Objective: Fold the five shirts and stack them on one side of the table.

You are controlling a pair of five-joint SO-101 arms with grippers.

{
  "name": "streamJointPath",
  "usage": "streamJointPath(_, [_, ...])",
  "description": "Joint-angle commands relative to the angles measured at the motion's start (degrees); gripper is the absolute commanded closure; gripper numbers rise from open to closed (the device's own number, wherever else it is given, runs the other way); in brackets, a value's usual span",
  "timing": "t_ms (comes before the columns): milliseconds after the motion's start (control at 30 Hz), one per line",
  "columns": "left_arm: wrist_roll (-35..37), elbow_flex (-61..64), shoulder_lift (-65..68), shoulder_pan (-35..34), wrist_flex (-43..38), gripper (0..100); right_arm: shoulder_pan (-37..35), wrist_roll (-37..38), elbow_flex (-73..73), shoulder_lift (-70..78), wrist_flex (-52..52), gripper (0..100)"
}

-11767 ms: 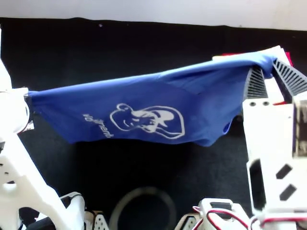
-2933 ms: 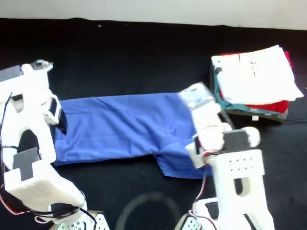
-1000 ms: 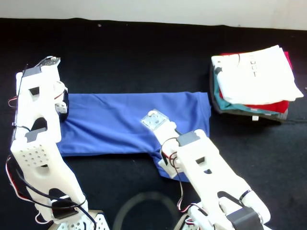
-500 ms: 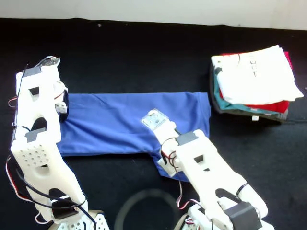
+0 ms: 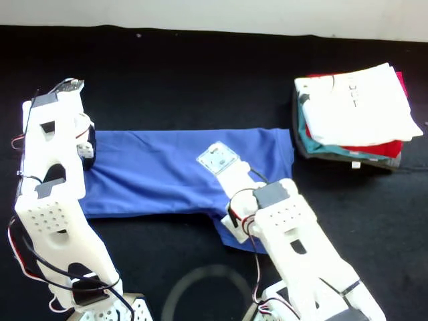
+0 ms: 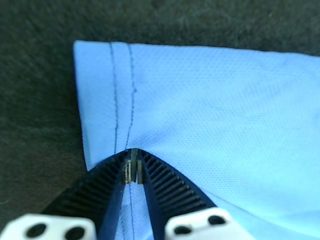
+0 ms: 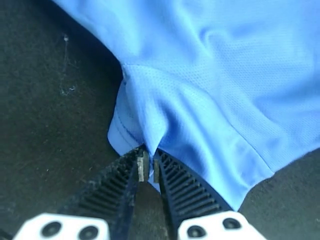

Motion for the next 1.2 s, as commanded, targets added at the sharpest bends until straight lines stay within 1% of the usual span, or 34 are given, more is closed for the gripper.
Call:
streamJointPath(0, [0.2,-1.8,0.7,-1.2,-0.5,99,0.4,-0.7,-2.5,-0.7,1.4,99.2])
streamJointPath(267, [0.2,-1.8,0.7,-1.2,-0.5,99,-0.1,-0.7,-4.5,-0.3,2.6,99.2])
streamJointPath(400, [0.2,-1.8,0.7,-1.2,-0.5,99,-5.0,-0.7,-6.9,-0.3,6.7,99.2])
streamJointPath(500, [0.2,-1.8,0.7,-1.2,-0.5,99,-7.0,-2.2,-6.8,0.1,6.9,99.2])
streamJointPath(833, [0.2,-1.7,0.7,-1.2,-0.5,99,-6.8,-2.4,-7.4,-0.5,7.0,99.2])
streamJointPath(1067, [0.2,-1.7,0.7,-1.2,-0.5,99,-6.8,-2.3,-15.8,0.1,11.7,99.0])
streamJointPath(1167, [0.2,-1.7,0.7,-1.2,-0.5,99,-6.8,0.9,-16.9,0.2,13.4,99.0])
